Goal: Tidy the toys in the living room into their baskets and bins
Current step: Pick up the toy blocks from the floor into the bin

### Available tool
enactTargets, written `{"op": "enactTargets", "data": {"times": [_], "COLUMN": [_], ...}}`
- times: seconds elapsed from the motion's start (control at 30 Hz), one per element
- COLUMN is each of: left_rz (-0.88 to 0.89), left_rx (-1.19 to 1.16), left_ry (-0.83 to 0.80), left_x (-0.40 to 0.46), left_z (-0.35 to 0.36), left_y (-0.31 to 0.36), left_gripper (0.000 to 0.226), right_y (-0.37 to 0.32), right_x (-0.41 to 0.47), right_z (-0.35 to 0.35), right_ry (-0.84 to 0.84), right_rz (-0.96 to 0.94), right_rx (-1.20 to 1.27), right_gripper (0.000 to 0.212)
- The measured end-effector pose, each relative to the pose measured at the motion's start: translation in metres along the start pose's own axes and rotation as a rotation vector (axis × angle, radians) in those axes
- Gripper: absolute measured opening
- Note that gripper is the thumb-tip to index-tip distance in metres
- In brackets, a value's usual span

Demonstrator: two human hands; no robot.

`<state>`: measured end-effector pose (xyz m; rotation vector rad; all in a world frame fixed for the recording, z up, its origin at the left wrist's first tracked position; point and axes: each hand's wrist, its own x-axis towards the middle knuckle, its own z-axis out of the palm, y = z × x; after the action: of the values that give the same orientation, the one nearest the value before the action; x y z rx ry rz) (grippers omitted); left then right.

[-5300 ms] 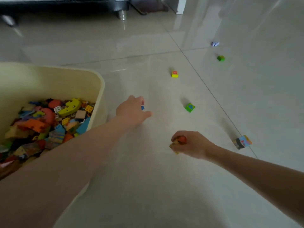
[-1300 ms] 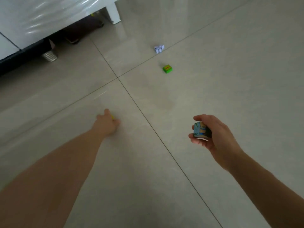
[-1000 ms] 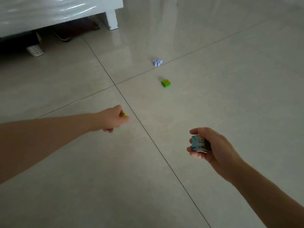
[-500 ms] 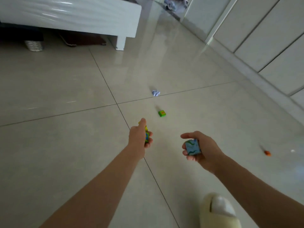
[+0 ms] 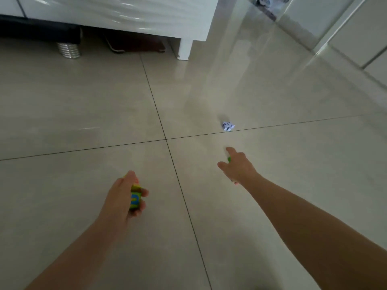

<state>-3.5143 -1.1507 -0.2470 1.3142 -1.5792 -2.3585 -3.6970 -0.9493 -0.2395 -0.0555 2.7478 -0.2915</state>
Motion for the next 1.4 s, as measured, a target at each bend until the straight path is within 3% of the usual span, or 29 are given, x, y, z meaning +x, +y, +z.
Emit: {"op": "enactTargets", "data": {"times": [0.1, 0.2, 0.3, 0.37, 0.43, 0.53, 0.63, 0.8, 0.9, 1.03, 1.13, 1.2, 1.3, 1.4], "left_rz": [0.0, 0.023, 0.076, 0.113, 0.128, 0.13, 0.138, 0.215, 0.312, 0.459, 0.385, 0.251, 0.054, -0.036], "left_rx": [0.062, 0.077, 0.095, 0.131, 0.128, 0.088, 0.052, -0.054, -0.207, -0.395, -0.572, -0.603, -0.728, -0.751], "left_ry": [0.061, 0.132, 0.2, 0.233, 0.255, 0.261, 0.283, 0.413, 0.549, 0.927, 1.05, 1.013, 1.036, 1.012], "left_x": [-0.001, -0.013, -0.028, -0.04, -0.049, -0.067, -0.084, -0.122, -0.155, -0.204, -0.23, -0.238, -0.245, -0.246], "left_z": [-0.01, -0.025, -0.041, -0.054, -0.063, -0.071, -0.088, -0.143, -0.183, -0.249, -0.291, -0.312, -0.334, -0.342], "left_y": [-0.003, 0.005, 0.021, 0.03, 0.035, 0.039, 0.044, 0.059, 0.069, 0.065, 0.05, 0.036, 0.014, 0.002], "left_gripper": [0.027, 0.028, 0.026, 0.026, 0.025, 0.025, 0.025, 0.026, 0.022, 0.019, 0.014, 0.009, 0.019, 0.012], "right_y": [0.008, 0.02, 0.014, 0.008, -0.004, -0.041, -0.108, -0.223, -0.28, -0.335, -0.348, -0.351, -0.353, -0.353], "right_x": [0.024, 0.034, 0.042, 0.043, 0.033, -0.003, -0.069, -0.18, -0.244, -0.332, -0.38, -0.402, -0.419, -0.419], "right_z": [0.002, 0.012, 0.013, 0.014, 0.011, 0.017, 0.025, 0.019, 0.012, 0.034, 0.067, 0.088, 0.111, 0.126], "right_ry": [-0.091, -0.082, 0.066, 0.031, -0.059, -0.23, -0.526, -0.774, -0.914, -1.154, -1.264, -1.289, -1.289, -1.251], "right_rz": [-0.017, -0.059, 0.034, 0.029, -0.037, -0.198, -0.372, -0.674, -0.804, -0.815, -0.749, -0.718, -0.696, -0.639], "right_rx": [-0.125, -0.276, -0.229, -0.111, 0.035, 0.272, 0.492, 0.539, 0.597, 0.657, 0.588, 0.535, 0.495, 0.483], "right_gripper": [0.062, 0.042, 0.031, 0.025, 0.007, 0.015, 0.007, 0.014, 0.016, 0.017, 0.015, 0.012, 0.009, 0.008]}}
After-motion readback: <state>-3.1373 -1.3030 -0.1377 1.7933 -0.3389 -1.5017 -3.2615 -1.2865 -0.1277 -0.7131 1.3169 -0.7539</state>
